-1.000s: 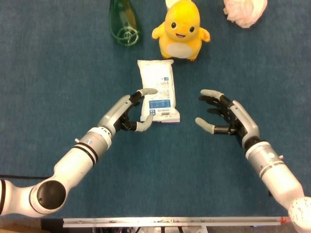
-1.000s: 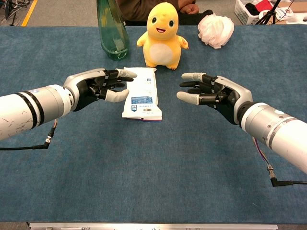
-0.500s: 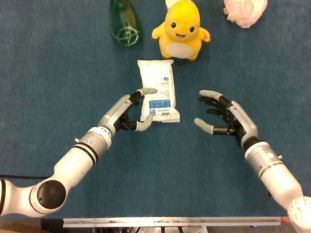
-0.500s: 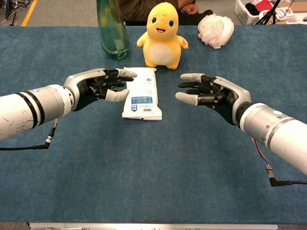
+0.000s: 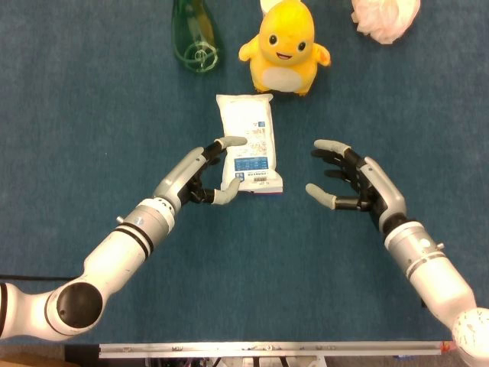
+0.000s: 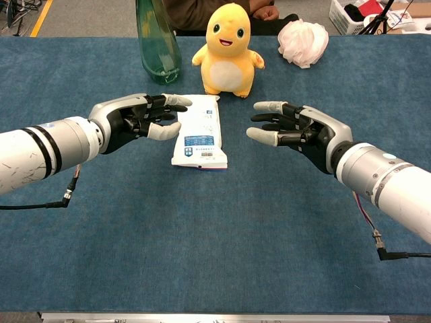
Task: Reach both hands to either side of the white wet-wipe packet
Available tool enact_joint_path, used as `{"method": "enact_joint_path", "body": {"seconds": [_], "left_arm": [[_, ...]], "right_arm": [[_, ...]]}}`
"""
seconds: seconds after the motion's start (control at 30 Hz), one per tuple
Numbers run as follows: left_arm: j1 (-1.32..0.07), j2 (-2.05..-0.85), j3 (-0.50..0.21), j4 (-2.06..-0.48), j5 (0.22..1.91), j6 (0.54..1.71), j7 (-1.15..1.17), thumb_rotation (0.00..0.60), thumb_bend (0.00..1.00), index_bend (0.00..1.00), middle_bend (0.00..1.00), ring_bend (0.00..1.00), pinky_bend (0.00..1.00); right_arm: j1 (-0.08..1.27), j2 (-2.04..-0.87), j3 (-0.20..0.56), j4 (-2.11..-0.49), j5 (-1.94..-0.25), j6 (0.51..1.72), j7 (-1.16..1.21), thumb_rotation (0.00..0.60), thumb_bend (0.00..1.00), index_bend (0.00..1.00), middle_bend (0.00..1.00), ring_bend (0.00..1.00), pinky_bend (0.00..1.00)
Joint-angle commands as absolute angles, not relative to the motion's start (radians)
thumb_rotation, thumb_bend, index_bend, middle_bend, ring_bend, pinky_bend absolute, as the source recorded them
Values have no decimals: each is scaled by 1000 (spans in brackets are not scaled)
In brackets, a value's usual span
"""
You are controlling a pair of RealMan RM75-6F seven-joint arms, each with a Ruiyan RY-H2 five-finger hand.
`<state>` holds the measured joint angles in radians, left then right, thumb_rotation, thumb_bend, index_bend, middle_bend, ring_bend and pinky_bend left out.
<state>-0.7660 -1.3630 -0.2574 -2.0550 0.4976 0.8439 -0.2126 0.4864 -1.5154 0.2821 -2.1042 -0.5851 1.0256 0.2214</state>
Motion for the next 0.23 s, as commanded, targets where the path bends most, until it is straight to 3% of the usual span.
{"method": "enact_joint_path", "body": {"seconds": [0.03, 0.23], "left_arm": [[-766, -1363, -259, -2053, 496, 843, -213, 598, 500, 118, 62, 0, 49], [-766, -1363, -263, -2054, 497, 842, -215, 599, 500, 118, 62, 0, 49]], "right_arm": [[487, -1514, 284, -2105, -584, 1024, 222, 600, 246, 208, 211, 112, 159], [488, -1514, 286, -2103, -581, 1022, 221, 600, 246, 207, 210, 112, 159]]}}
